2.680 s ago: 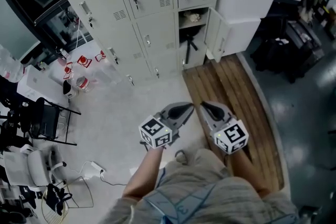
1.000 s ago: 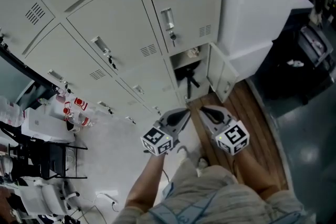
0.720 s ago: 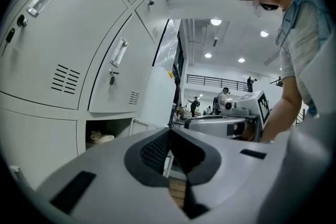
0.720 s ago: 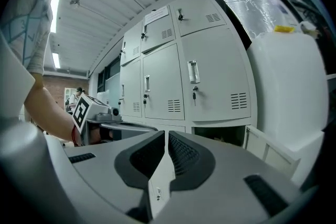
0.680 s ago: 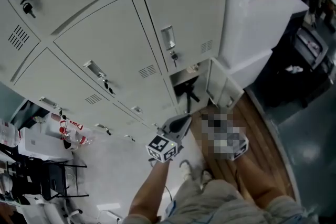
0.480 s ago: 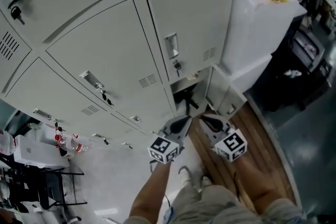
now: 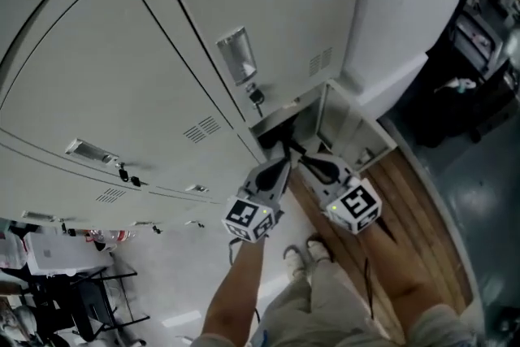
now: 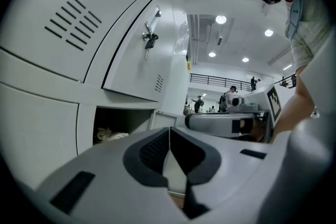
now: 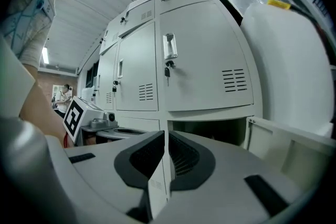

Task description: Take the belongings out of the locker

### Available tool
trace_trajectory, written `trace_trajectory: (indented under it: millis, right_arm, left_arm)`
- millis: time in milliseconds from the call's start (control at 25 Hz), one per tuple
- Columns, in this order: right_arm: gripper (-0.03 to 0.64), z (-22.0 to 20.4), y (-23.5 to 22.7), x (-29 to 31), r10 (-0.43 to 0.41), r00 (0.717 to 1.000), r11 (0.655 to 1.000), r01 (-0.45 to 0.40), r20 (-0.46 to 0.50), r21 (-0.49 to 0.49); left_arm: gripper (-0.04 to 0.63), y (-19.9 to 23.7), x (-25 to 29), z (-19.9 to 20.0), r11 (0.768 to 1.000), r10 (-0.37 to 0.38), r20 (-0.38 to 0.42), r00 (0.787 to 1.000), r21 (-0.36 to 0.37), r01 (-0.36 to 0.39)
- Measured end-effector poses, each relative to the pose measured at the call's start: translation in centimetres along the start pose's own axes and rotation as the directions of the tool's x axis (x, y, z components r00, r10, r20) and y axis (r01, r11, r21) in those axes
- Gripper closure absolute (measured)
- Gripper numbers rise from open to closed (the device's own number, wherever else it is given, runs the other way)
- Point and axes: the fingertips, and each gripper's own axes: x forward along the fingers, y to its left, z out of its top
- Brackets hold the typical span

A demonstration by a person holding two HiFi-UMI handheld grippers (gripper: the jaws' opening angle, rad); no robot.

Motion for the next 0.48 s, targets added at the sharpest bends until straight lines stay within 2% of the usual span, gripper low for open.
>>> trace_trajectory:
  millis: [240,480]
  right_arm:
    - [0.612,-3.7,-5.1,2.6,-0.021,1.0,1.0,0.021,0.002,0.023]
    - [0.571,-7.2,-8.8,5.5,-0.054,0.998,0.998,0.054,-0.018,0.017]
  left_arm:
    - [0.591,3.9,3.2,-3.1,0.995,0.072,0.019,0.997,-0.066,-0.071]
    - [0.591,6.3,6.1,-6.1,0.99,0.114,0.006,0.994,-0.084,-0.113]
